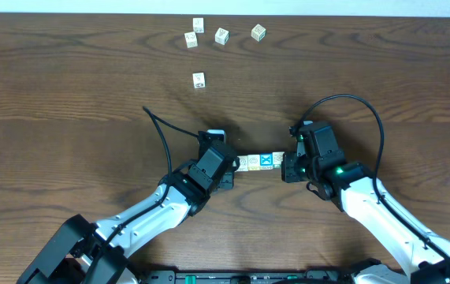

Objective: Lift 5 blocks

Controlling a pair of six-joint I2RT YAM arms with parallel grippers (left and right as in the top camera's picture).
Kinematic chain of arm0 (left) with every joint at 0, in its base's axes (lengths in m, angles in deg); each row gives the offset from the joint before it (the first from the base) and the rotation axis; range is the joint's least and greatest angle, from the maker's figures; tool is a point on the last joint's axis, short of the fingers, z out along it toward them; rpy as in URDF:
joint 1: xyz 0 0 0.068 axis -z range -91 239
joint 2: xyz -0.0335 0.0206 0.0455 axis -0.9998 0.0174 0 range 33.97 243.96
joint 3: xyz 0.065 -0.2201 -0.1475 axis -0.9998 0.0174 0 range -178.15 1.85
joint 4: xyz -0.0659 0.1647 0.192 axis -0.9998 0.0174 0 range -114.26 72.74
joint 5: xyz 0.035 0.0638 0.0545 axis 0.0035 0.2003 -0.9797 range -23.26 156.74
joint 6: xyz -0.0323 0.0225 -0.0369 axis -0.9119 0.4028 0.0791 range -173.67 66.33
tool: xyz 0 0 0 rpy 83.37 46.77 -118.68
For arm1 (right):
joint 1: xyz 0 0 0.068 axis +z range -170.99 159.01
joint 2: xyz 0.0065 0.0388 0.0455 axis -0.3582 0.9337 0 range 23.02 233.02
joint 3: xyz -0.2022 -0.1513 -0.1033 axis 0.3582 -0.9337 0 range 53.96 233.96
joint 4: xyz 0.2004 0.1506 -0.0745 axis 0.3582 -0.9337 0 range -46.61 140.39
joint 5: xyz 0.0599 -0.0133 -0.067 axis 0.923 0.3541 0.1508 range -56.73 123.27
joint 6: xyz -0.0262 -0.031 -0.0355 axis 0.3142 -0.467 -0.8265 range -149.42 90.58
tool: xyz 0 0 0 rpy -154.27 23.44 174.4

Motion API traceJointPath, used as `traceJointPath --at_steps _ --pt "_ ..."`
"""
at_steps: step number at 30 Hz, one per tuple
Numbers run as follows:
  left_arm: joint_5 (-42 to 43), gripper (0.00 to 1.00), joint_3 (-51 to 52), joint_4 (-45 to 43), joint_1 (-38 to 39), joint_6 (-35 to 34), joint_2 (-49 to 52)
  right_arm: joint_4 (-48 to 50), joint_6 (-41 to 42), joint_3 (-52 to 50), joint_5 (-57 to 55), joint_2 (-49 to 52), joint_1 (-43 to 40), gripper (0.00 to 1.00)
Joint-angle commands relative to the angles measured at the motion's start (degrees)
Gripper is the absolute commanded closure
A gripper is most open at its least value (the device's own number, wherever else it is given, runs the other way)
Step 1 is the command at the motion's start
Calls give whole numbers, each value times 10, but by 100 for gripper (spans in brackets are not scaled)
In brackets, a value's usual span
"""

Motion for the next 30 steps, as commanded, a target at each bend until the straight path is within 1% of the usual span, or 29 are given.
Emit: traceJointPath --at_steps 1,16,30 --pt "73 93 -30 -24 16 -2 -20 10 -8 21 134 -18 32 99" --pt "73 93 -30 -21 16 -2 -60 7 -8 21 134 -18 32 99" --pt "73 93 -30 -19 16 -2 -63 1 -6 23 134 -18 32 99"
